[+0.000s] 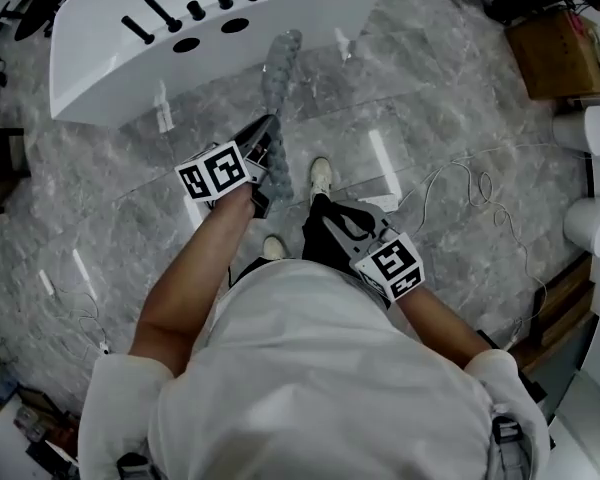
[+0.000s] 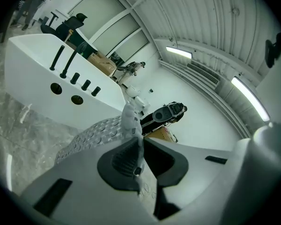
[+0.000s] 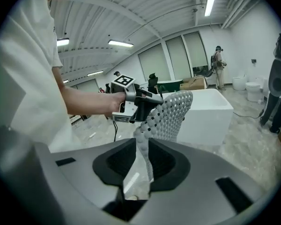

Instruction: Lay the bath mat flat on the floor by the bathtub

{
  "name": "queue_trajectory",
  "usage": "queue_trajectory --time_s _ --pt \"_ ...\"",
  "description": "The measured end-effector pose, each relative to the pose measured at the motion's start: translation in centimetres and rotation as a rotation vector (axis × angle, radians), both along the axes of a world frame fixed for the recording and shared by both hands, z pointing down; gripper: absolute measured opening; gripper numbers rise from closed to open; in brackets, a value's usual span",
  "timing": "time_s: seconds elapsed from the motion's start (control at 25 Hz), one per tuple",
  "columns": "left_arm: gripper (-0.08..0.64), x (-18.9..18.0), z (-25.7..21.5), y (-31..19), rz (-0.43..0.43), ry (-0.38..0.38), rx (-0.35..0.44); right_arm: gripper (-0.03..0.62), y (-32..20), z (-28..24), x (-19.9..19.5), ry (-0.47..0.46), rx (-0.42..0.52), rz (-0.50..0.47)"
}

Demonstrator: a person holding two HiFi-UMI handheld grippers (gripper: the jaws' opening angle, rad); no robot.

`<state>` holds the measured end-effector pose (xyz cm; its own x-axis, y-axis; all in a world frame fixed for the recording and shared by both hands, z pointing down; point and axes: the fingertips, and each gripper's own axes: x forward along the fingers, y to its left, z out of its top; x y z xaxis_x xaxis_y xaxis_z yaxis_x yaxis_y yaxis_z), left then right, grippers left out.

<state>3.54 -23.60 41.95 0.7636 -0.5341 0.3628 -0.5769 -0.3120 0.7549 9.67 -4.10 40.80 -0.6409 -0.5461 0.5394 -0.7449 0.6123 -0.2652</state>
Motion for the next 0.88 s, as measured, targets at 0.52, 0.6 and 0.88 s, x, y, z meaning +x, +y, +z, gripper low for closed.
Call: queue_trajectory --time_s 0.52,0.6,0.88 --pt "0.049 21.4 10.7 -21.4 -0.083 0.092 -0.057 0.087 -10.7 6.7 12.8 -0.122 -0.209 0.041" --pt "0.049 24.3 12.6 -24.1 -0.106 0.146 -0.070 0.086 -11.2 8.1 14.5 -0.122 -0.243 0.077" --pt "0.049 26.9 22.0 -29.0 -0.187 0.288 -0.128 0.086 -12.4 12.8 16.5 -0.068 -0.316 0.104"
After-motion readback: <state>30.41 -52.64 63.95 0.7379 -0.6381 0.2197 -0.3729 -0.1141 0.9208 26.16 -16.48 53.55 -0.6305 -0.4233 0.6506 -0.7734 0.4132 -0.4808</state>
